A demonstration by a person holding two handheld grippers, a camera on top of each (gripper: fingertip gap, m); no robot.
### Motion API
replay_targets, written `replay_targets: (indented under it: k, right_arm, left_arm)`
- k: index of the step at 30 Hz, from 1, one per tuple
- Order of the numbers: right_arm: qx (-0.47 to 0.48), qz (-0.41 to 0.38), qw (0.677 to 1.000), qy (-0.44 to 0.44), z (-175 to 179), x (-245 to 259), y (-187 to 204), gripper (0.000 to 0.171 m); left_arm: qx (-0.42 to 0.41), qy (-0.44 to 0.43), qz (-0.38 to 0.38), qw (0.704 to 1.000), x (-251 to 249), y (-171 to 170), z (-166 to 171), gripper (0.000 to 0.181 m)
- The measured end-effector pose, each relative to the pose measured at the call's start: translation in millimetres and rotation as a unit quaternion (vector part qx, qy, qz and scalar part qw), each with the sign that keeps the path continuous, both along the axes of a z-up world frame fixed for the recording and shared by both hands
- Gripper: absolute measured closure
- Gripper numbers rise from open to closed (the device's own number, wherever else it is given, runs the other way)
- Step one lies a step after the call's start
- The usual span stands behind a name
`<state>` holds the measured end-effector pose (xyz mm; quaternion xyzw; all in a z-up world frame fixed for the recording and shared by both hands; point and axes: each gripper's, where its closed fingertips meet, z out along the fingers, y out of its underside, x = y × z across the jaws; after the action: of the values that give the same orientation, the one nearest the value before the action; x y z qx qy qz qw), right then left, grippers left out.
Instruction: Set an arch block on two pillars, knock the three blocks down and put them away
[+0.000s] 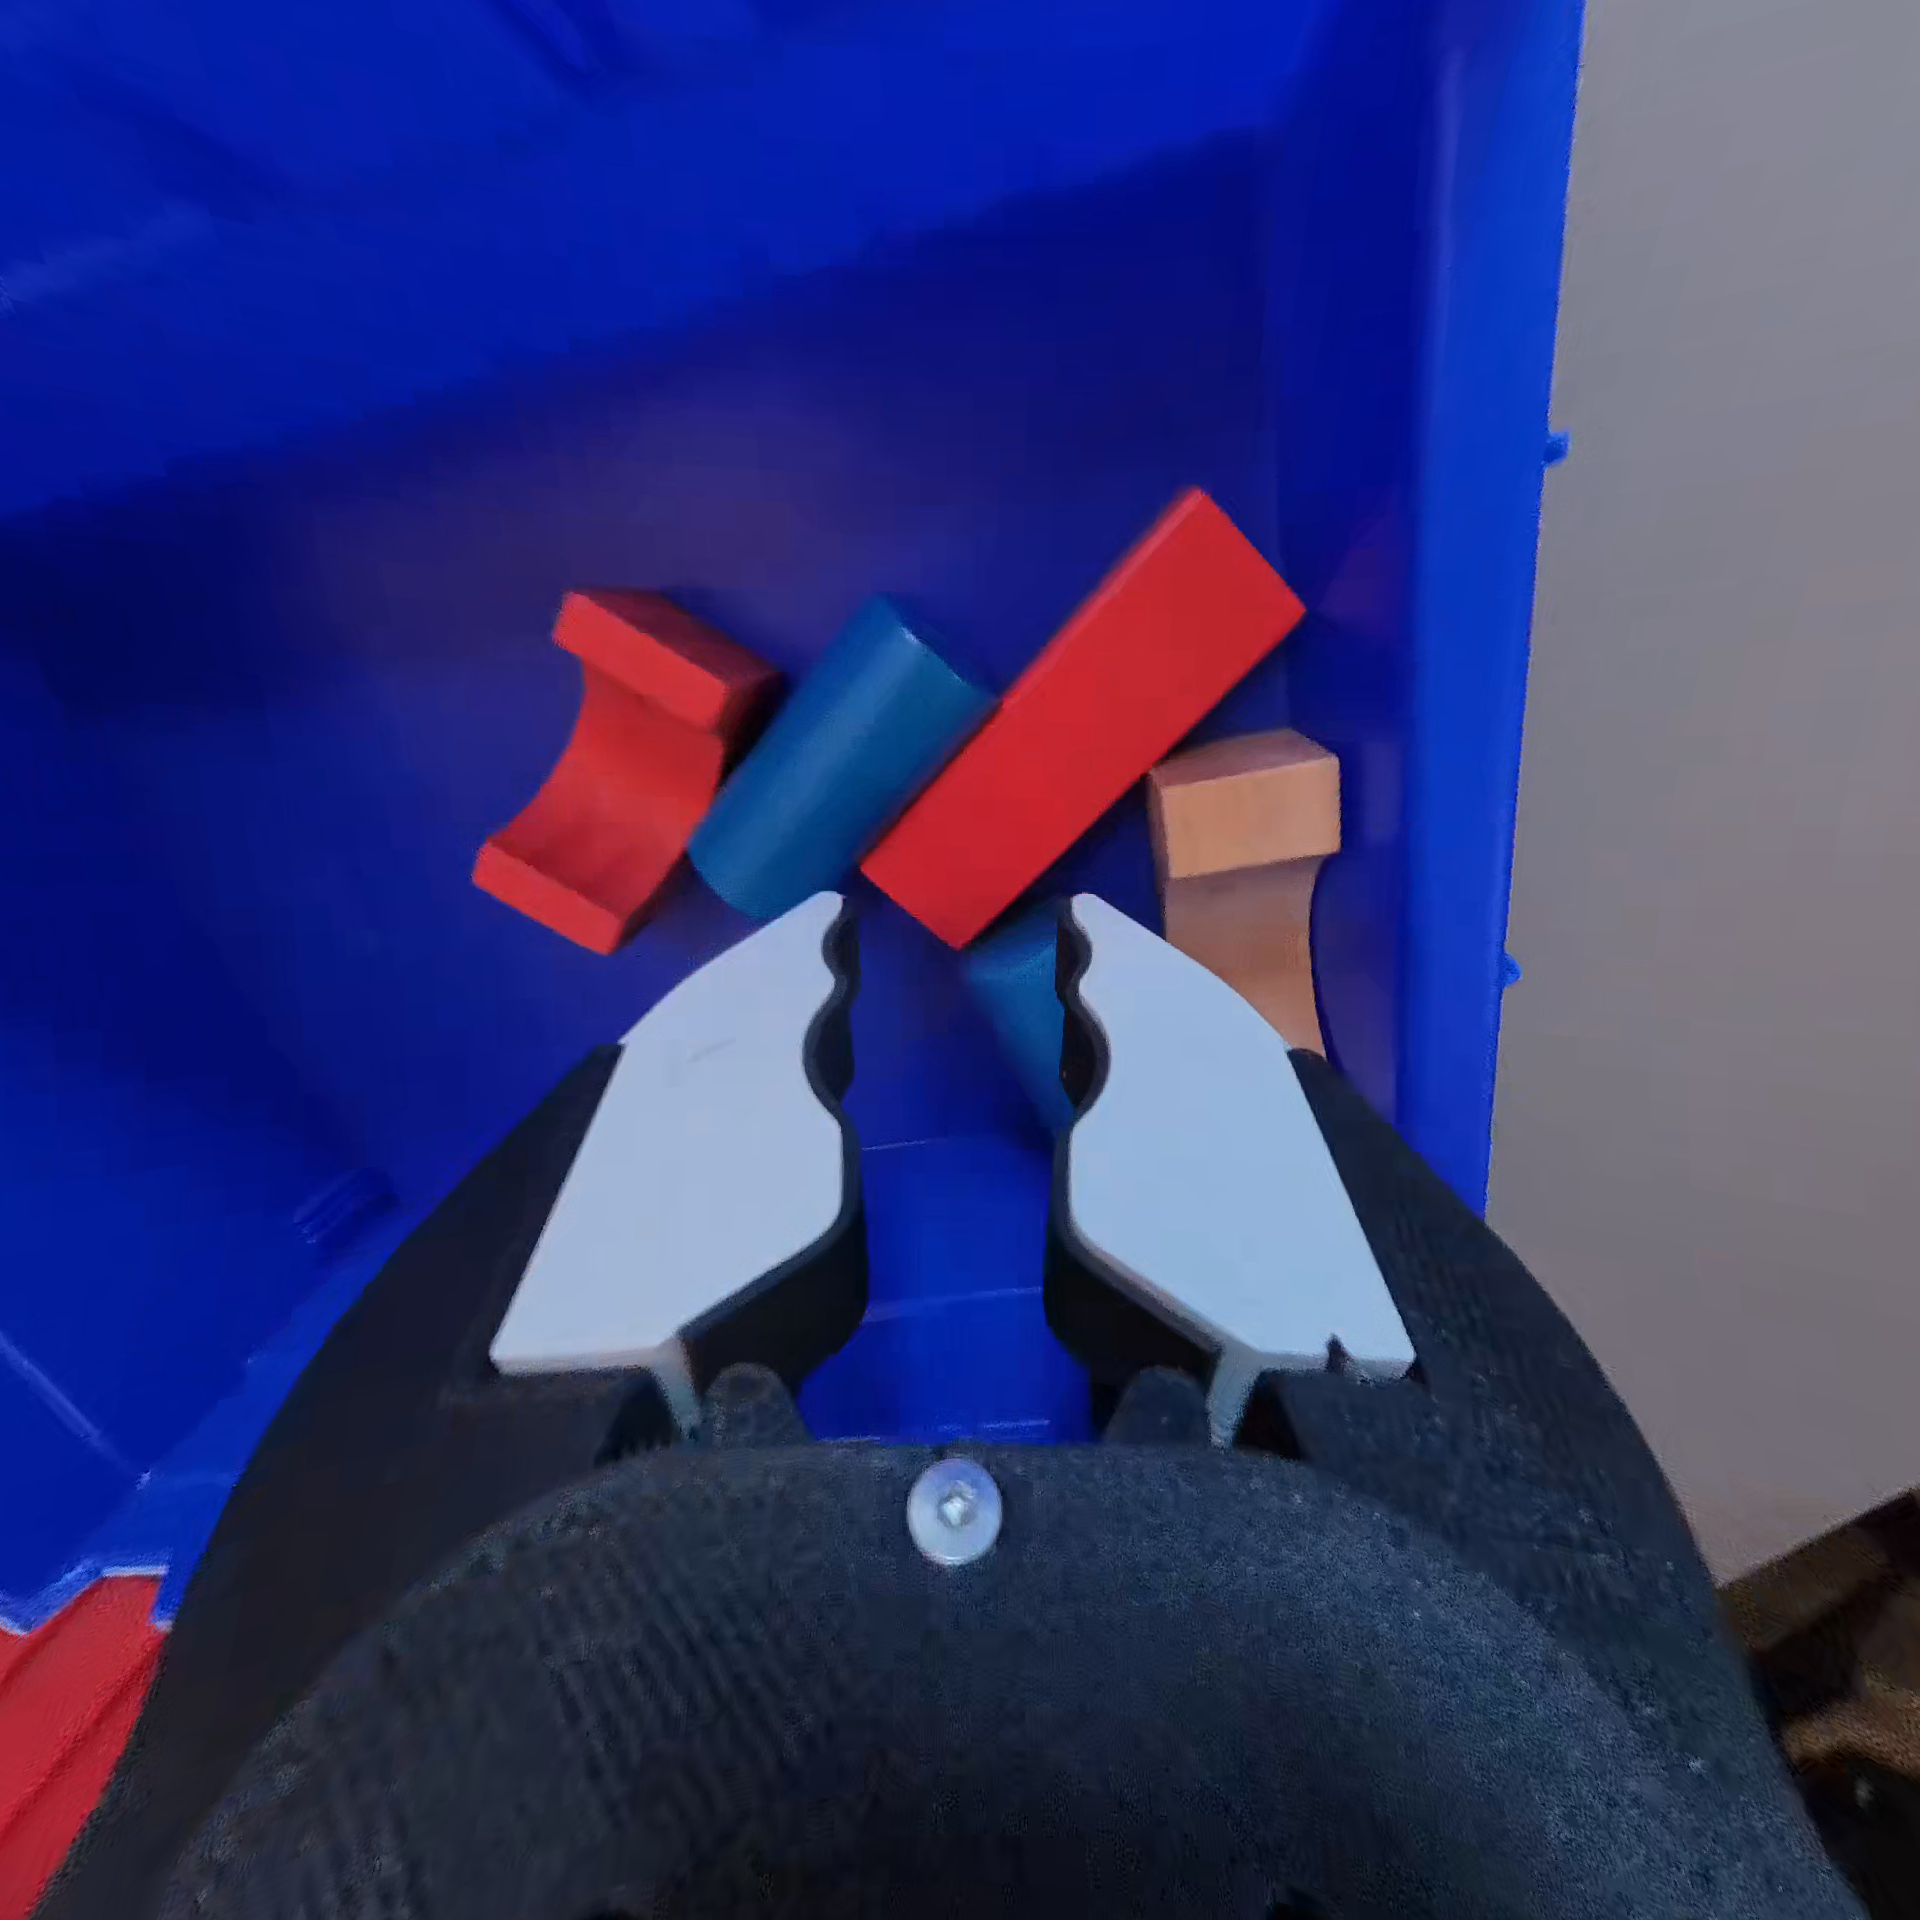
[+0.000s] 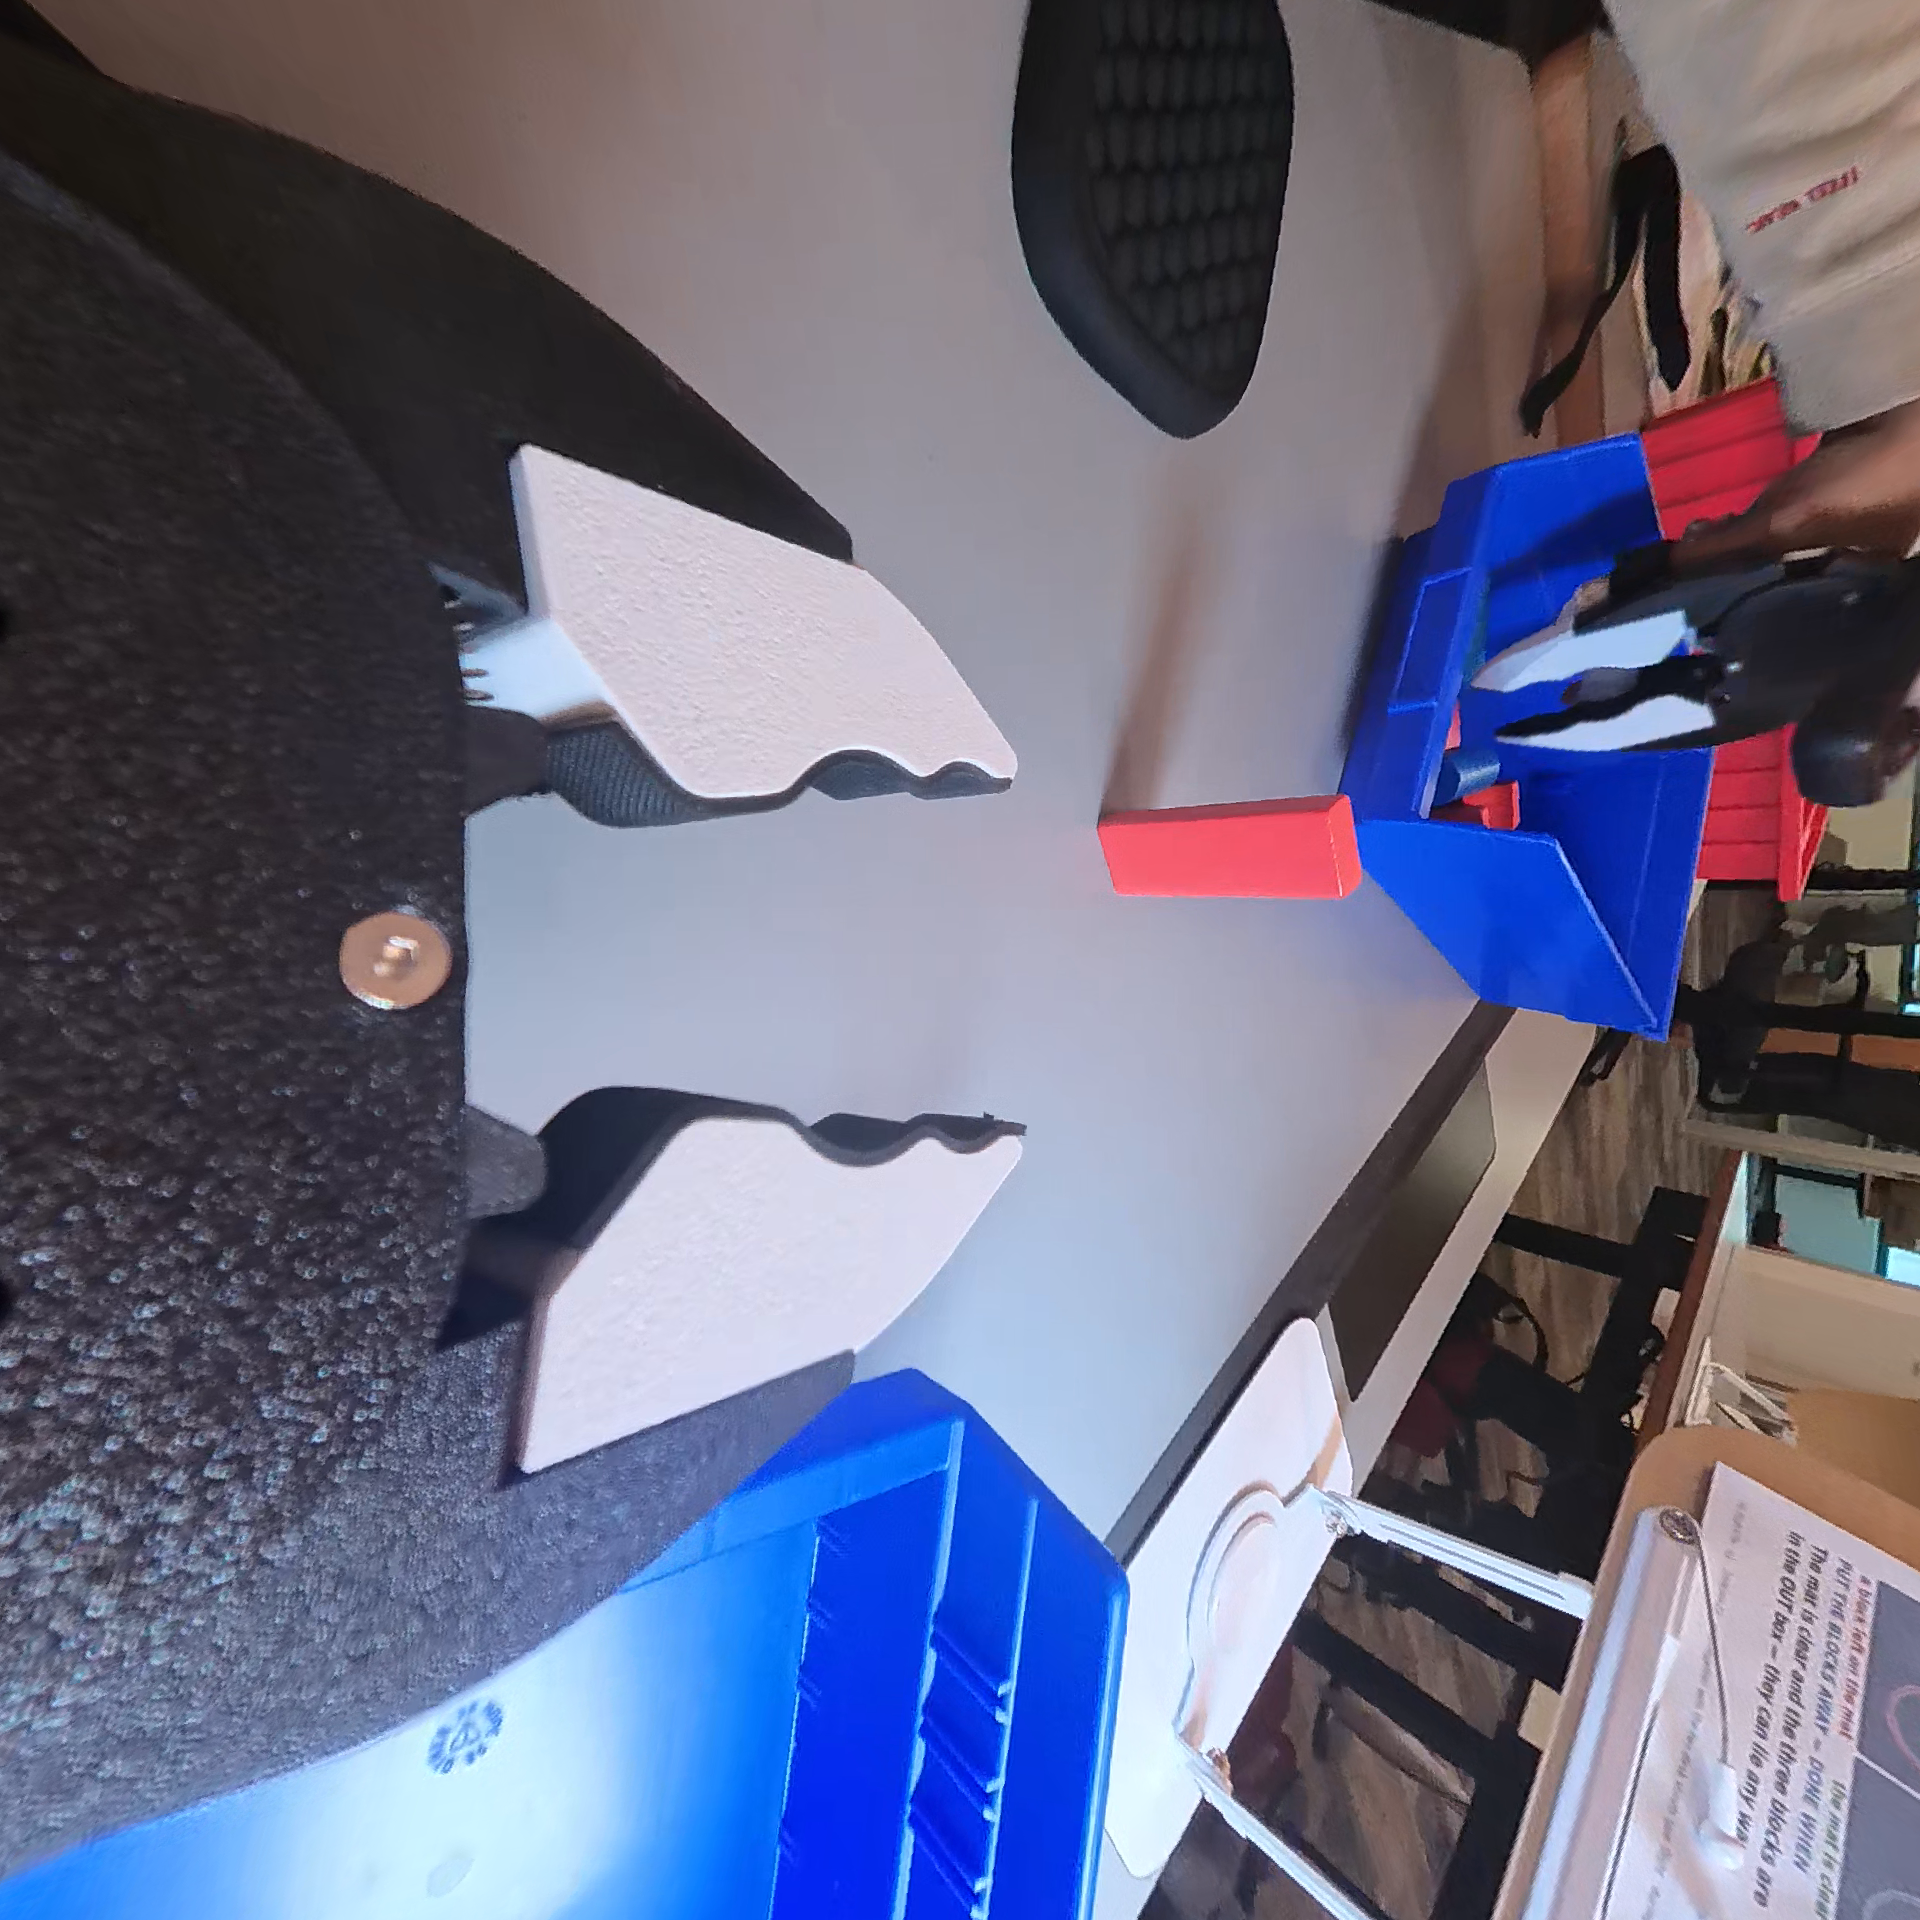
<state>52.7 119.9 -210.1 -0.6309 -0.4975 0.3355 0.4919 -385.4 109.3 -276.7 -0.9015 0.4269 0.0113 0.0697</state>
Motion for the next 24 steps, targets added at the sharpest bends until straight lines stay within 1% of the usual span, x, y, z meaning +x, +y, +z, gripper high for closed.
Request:
replay_targets:
  k: [3, 5, 6, 8, 10, 12, 15, 19, 22, 24]
  right_arm:
    - [-0.002, -0.001, 1.000, 0.001, 0, 0, 0, 0.112]
    - [-0.003, 0.000, 1.000, 0.001, -1, -1, 0, 0.112]
    - [-0.004, 0.000, 1.000, 0.001, -1, -1, 0, 0.112]
    - [-0.007, 0.001, 1.000, -0.001, -2, -1, -1, 0.112]
    - [-0.008, 0.001, 1.000, -0.003, -4, -1, 0, 0.112]
    - [-0.010, 0.003, 1.000, -0.003, -4, -1, -1, 0.112]
    - [-0.012, 0.005, 1.000, -0.003, -5, -1, -1, 0.112]
    - [-0.008, 0.009, 1.000, -0.005, -4, 0, -3, 0.113]
    - [-0.002, 0.009, 1.000, -0.002, -1, 1, -6, 0.113]
    - [-0.003, 0.008, 1.000, 0.004, 1, 2, -6, 0.113]
  left_arm:
    - [-0.023, 0.031, -0.055, 0.998, 7, -7, -9, 0.147]
    - [-0.028, 0.070, -0.084, 0.994, 7, -5, -17, 0.140]
    - [-0.026, 0.092, -0.101, 0.990, 5, -3, -21, 0.143]
    - [-0.007, 0.141, -0.138, 0.980, 1, 6, -26, 0.142]
    - [-0.001, 0.165, -0.162, 0.973, 0, 12, -29, 0.141]
    - [-0.004, 0.161, -0.171, 0.972, 3, 15, -29, 0.140]
    - [-0.015, 0.155, -0.178, 0.972, 5, 13, -30, 0.143]
    - [-0.020, 0.163, -0.168, 0.972, 4, 12, -30, 0.146]
    - [0.011, 0.155, -0.158, 0.975, 3, 12, -24, 0.147]
    - [0.053, 0.140, -0.140, 0.979, 0, 13, -9, 0.148]
